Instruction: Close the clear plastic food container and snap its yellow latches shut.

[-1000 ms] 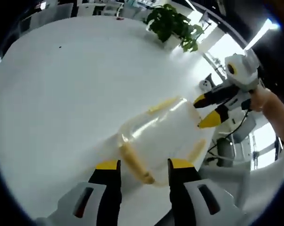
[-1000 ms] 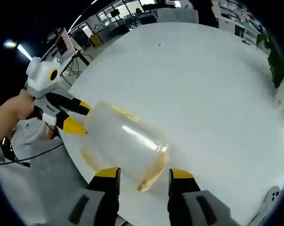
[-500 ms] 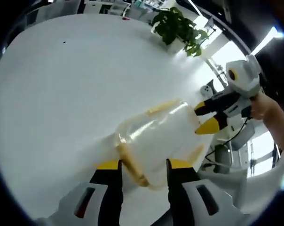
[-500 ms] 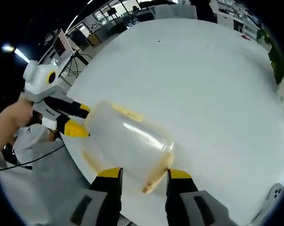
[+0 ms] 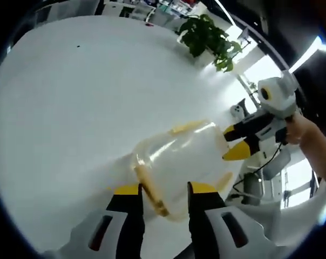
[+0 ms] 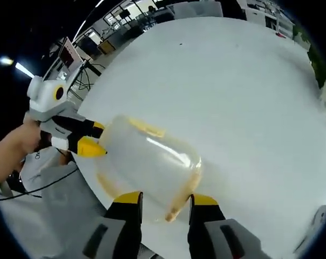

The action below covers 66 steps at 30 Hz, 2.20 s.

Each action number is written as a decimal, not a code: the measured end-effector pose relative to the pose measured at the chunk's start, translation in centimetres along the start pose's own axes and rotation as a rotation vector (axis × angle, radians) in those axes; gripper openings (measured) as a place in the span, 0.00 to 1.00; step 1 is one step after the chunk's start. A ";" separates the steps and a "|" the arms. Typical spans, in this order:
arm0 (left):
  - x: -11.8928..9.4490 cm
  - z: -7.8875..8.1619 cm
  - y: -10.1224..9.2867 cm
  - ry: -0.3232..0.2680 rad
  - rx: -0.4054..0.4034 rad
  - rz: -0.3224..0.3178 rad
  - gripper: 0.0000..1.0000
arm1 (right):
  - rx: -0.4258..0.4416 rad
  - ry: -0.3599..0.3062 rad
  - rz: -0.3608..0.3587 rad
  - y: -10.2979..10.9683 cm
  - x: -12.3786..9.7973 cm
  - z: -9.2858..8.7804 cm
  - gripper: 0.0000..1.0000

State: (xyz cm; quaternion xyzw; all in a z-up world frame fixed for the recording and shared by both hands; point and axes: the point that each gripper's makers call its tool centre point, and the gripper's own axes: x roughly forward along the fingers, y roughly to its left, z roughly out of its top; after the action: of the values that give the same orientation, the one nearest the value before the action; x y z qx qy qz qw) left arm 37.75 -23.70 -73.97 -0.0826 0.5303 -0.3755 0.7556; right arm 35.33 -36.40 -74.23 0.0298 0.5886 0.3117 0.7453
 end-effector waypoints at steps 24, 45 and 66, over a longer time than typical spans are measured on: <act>-0.4 0.5 0.4 -0.037 0.084 0.022 0.33 | -0.032 -0.059 -0.011 -0.3 -0.5 0.4 0.34; -2.0 1.4 -0.6 -0.044 0.339 0.042 0.40 | -0.629 -0.115 -0.072 2.1 -2.2 2.7 0.39; -1.6 2.6 -6.2 -0.111 0.813 -0.061 0.38 | -0.899 -0.158 0.009 5.7 -1.8 3.7 0.26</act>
State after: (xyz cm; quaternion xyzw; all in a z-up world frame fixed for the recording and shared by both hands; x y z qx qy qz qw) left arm 36.77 -27.71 -68.50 0.1868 0.2946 -0.5717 0.7427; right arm 36.02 -31.47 -69.23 -0.2707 0.3361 0.5363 0.7254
